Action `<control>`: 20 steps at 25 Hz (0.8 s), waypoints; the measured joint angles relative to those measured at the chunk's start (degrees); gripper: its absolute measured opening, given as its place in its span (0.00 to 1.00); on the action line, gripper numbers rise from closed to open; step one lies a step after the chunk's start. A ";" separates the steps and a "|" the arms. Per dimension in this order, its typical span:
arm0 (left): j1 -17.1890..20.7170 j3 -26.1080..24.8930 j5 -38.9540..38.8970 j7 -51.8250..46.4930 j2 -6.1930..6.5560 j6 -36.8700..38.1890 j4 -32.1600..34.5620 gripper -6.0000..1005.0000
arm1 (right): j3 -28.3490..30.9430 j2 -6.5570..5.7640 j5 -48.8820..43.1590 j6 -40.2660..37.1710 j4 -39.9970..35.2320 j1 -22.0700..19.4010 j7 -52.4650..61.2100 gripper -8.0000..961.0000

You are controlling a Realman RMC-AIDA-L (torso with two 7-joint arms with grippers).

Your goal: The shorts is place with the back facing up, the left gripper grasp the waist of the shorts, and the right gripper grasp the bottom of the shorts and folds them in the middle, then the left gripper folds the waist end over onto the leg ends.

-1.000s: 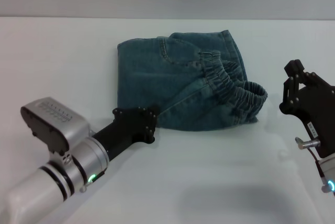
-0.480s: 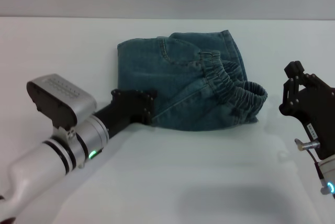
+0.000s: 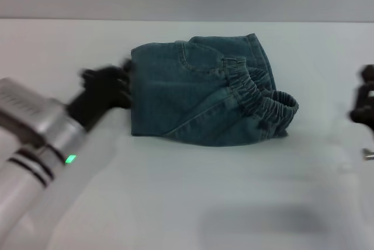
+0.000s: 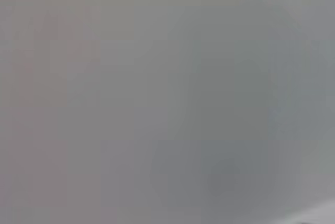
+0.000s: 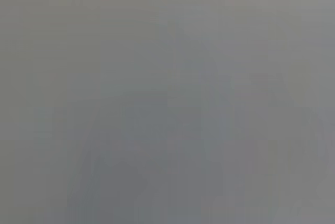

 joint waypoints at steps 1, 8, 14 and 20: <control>1.77 -2.17 -0.01 3.44 -0.01 2.33 -0.37 0.16 | 0.30 0.00 1.78 -0.92 0.85 -0.15 -0.98 0.06; 8.37 -13.25 -0.12 6.13 0.11 8.04 -0.67 0.17 | 0.69 0.15 14.60 -6.91 4.64 -3.07 -0.90 0.06; 9.98 -16.63 -0.17 3.02 0.04 7.83 1.41 0.18 | 0.31 0.17 20.13 -6.96 9.00 -4.03 4.78 0.25; 10.31 -16.58 -0.24 0.47 0.08 7.72 1.82 0.41 | 0.20 0.17 19.88 -7.46 10.36 -3.96 5.85 0.25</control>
